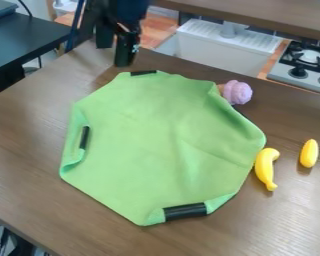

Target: Fold the cloth from top left to bottom right

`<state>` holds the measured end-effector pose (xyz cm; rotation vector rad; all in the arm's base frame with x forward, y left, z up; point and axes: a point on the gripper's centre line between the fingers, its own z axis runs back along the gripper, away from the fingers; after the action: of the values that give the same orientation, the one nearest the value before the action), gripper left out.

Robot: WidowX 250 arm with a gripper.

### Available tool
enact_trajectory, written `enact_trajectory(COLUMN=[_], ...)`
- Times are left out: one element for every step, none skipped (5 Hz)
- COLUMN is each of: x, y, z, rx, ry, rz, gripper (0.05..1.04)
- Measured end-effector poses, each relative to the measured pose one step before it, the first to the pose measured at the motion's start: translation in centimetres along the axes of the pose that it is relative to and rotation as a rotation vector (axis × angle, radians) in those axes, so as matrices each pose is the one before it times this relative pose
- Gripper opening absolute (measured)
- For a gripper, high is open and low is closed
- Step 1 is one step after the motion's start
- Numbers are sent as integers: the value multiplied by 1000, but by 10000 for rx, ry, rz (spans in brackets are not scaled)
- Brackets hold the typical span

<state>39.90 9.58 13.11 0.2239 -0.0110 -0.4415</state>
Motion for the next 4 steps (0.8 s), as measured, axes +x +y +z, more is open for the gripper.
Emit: enact_trajectory(x=[2880,1909,785,541], y=[214,760,765,411], z=[-2263,-1246,-1682,-851], rx=[-742,-600,-138,168], ry=[-207,-777,18,-289], rz=[-631,-556,-274,-278], gripper=[1001,1001,1001,1001])
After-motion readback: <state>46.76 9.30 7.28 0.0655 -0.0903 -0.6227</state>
